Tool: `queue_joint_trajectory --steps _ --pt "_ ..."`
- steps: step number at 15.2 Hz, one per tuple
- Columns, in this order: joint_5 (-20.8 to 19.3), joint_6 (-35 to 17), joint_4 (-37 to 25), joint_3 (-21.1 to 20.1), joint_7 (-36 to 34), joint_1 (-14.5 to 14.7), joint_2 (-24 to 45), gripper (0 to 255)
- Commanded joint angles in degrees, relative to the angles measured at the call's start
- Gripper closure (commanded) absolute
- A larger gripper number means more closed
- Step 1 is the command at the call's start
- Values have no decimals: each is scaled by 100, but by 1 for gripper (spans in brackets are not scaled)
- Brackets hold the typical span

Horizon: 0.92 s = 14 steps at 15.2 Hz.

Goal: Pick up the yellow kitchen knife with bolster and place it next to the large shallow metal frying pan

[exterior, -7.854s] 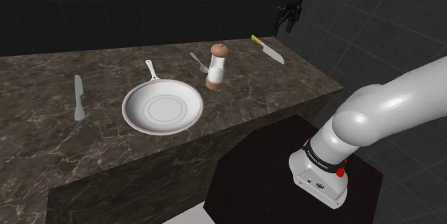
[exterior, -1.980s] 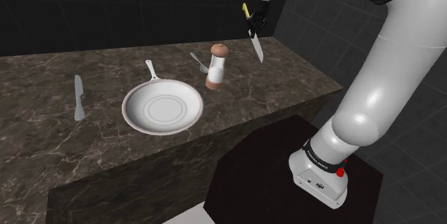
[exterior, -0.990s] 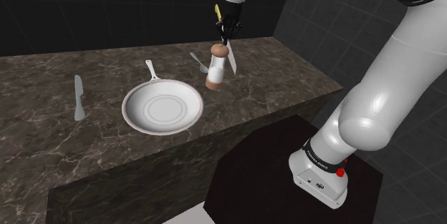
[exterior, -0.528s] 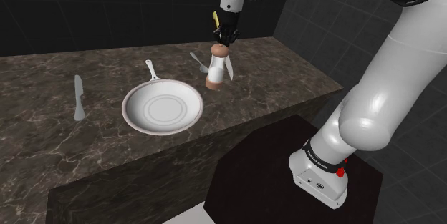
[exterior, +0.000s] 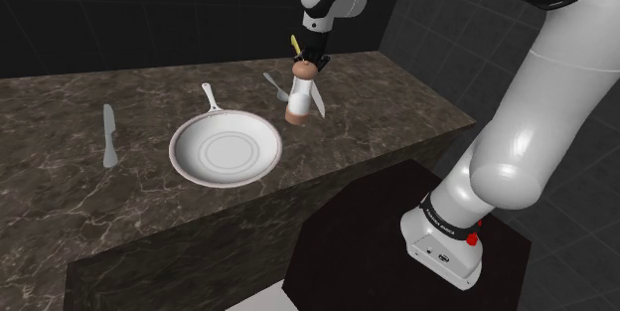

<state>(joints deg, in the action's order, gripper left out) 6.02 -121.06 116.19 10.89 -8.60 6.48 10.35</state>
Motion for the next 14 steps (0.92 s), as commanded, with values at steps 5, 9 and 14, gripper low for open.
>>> queue_joint_trajectory --steps 5,9,14 --pt "72 -382 176 -16 67 -11 216 255" --pt "72 -382 175 -16 67 -11 217 255" --pt "72 -382 175 -16 67 -11 217 0"
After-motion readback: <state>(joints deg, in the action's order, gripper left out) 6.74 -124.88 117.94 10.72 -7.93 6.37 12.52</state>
